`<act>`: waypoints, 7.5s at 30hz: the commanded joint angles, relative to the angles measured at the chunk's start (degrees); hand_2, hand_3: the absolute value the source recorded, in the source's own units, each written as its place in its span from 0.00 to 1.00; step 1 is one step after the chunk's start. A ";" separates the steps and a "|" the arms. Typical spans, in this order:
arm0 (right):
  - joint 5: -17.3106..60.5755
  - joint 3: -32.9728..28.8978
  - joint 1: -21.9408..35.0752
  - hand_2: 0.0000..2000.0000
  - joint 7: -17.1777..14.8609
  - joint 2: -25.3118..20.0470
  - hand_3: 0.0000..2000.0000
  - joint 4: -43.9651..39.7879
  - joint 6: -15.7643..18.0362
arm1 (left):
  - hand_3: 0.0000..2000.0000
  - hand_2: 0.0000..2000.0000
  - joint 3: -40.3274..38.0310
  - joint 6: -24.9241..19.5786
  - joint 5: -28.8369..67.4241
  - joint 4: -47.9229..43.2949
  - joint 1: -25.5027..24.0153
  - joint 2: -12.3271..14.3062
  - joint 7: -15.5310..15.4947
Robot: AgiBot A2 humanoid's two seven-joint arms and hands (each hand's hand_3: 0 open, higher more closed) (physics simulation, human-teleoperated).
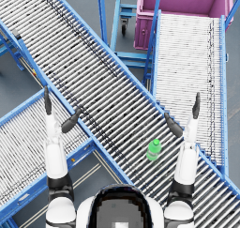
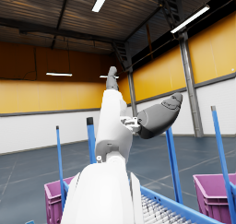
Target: Pick up the oil and place it on the left assembly line, put the cola on the right, and keep Sprite still
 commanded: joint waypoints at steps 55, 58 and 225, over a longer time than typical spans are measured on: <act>0.00 -0.43 0.63 0.00 0.00 -0.66 0.00 -0.66 0.00 | 0.00 0.00 -0.59 0.00 -0.01 -0.75 0.67 1.01 0.00; 0.00 -0.32 -0.21 0.00 0.00 -0.89 0.00 -0.61 0.00 | 0.00 0.00 -0.63 0.00 -0.01 -0.58 -0.19 1.15 0.00; -29.41 20.00 -7.23 0.00 -5.78 8.33 0.00 -0.72 5.71 | 0.00 0.00 16.24 5.78 -31.97 -0.18 -15.47 -9.33 5.76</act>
